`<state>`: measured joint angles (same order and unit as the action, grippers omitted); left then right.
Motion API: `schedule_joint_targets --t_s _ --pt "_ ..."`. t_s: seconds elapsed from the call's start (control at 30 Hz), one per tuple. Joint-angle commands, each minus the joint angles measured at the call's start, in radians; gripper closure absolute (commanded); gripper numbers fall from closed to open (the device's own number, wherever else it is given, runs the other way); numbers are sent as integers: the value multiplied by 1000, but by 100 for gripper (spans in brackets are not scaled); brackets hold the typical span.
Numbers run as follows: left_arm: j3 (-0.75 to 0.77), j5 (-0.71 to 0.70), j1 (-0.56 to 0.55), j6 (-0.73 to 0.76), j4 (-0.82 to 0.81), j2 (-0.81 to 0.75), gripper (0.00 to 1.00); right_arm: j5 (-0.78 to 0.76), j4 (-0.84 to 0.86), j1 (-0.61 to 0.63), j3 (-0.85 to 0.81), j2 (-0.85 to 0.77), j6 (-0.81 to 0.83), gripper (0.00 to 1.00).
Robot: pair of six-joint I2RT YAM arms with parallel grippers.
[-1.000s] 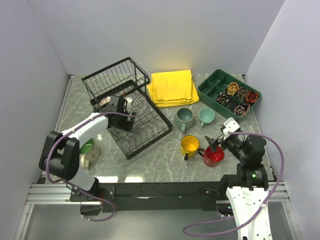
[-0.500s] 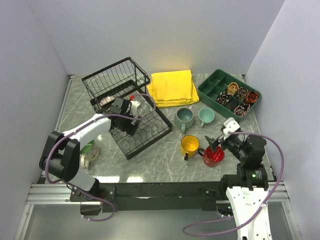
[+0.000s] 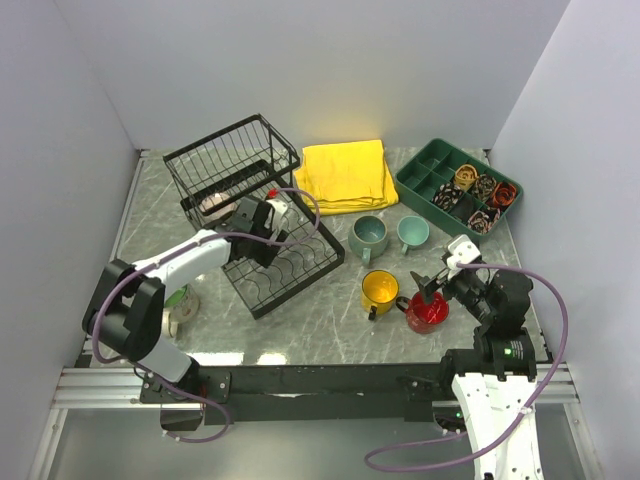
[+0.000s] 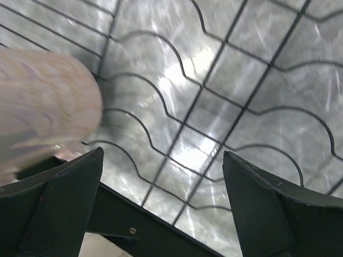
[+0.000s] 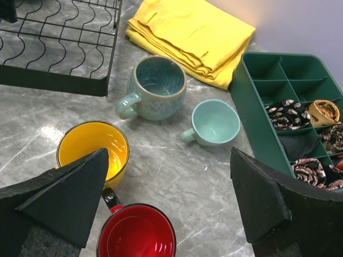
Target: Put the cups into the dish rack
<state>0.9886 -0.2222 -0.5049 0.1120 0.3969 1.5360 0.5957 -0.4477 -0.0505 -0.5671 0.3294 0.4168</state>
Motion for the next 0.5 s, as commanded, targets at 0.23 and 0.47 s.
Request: schedule_joint_targets --t_s 0.23,0.47 --pt "36 -186 -63 83 -147 70 38 7 52 -9 4 -12 0 0" --pt "85 -325 -58 86 -176 167 65 7 50 -11 4 -16 4 0"
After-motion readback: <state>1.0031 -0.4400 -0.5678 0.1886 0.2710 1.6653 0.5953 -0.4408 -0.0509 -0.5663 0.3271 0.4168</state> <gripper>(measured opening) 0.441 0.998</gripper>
